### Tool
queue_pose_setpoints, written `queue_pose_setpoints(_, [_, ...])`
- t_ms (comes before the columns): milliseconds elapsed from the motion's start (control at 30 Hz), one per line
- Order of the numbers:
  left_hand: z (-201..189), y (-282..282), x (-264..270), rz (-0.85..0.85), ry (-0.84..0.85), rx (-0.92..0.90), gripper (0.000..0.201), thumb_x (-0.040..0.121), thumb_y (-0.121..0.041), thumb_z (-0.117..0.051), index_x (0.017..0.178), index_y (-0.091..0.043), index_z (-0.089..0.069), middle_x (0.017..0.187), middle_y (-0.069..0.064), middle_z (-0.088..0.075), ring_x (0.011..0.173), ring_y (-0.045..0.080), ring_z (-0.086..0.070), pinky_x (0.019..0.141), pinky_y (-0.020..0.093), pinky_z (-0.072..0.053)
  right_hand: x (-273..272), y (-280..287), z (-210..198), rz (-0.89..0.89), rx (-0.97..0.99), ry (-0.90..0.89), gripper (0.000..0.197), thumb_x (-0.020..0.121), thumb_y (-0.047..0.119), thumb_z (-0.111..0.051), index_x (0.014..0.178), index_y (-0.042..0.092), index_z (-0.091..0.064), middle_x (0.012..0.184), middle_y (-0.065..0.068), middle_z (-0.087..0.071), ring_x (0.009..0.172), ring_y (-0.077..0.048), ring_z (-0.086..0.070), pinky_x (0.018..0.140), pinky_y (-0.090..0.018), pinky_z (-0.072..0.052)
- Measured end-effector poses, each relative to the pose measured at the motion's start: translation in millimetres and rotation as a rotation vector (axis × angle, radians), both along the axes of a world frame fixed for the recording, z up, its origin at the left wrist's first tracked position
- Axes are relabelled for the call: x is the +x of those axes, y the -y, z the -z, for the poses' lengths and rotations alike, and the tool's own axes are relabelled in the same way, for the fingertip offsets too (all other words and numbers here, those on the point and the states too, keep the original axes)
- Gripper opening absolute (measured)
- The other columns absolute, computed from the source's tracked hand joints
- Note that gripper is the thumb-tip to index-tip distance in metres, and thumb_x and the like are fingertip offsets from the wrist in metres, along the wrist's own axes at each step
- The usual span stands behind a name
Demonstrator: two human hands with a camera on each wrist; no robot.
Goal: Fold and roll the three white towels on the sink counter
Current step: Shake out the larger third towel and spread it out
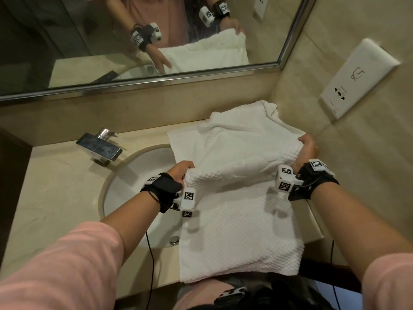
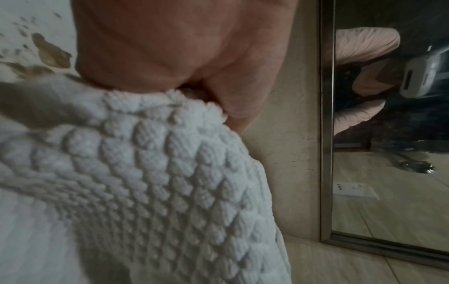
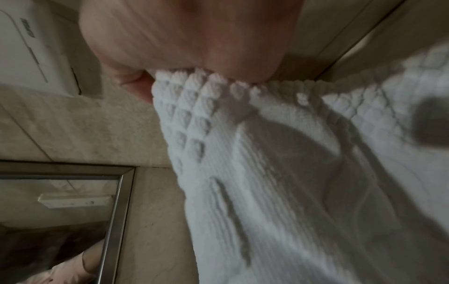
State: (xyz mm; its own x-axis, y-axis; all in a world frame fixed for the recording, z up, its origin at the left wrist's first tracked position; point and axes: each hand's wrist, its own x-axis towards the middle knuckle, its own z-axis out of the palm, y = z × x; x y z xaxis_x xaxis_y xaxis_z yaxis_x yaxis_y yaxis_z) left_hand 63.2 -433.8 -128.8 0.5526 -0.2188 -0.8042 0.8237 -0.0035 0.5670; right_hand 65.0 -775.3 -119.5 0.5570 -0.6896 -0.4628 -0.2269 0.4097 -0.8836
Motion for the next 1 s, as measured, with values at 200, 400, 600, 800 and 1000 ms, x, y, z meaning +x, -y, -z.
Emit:
queue_pose_setpoints(200, [9,-5,1,0.054,0.023,0.178,0.061,0.096,-0.006,-0.037,0.036,-0.014,-0.036,0.027,-0.005,-0.032,0.020,0.011,-0.029,0.034,0.011,-0.024,-4,-12,-4,0.101,-0.141,0.038,0.029,0.056,0.021,-0.057,0.053,0.021,-0.028,0.060,0.002,-0.024,0.060,-0.019,-0.024,0.057,-0.036,-0.022])
queue_pose_setpoints(400, [19,-8,16,0.312,0.017,0.398,0.038,0.095,-0.013,-0.051,0.058,-0.008,-0.045,0.057,0.004,-0.044,0.050,0.022,-0.041,0.054,0.027,-0.034,-20,-8,7,-0.066,-0.380,-0.265,0.017,0.070,0.028,-0.049,0.060,0.015,-0.047,0.061,0.001,-0.039,0.065,-0.022,-0.035,0.059,-0.037,-0.029])
queue_pose_setpoints(600, [46,-14,31,0.266,0.043,0.382,0.045,0.090,-0.018,-0.056,0.132,-0.002,-0.050,0.137,0.019,-0.051,0.122,0.033,-0.054,0.095,0.040,-0.048,-18,-6,15,-0.364,-0.567,-0.685,0.064,0.085,0.033,-0.051,0.137,0.000,-0.035,0.129,-0.016,-0.053,0.113,-0.039,-0.054,0.089,-0.041,-0.045])
queue_pose_setpoints(800, [47,-13,31,0.147,-0.004,0.321,0.014,0.091,-0.016,-0.050,0.100,-0.005,-0.048,0.108,0.015,-0.051,0.078,0.023,-0.053,0.075,0.028,-0.047,-4,-11,10,-0.321,-0.620,-0.670,0.058,0.095,0.030,-0.045,0.138,-0.007,-0.032,0.138,-0.024,-0.047,0.123,-0.040,-0.049,0.099,-0.042,-0.041])
queue_pose_setpoints(1000, [54,-12,22,-0.019,-0.055,0.176,0.019,0.095,-0.009,-0.043,0.077,-0.006,-0.048,0.081,0.007,-0.049,0.070,0.018,-0.051,0.071,0.031,-0.045,-30,-19,22,-0.113,-0.630,-0.501,0.034,0.096,0.023,-0.039,0.120,0.000,-0.047,0.113,-0.019,-0.059,0.104,-0.038,-0.058,0.081,-0.040,-0.044])
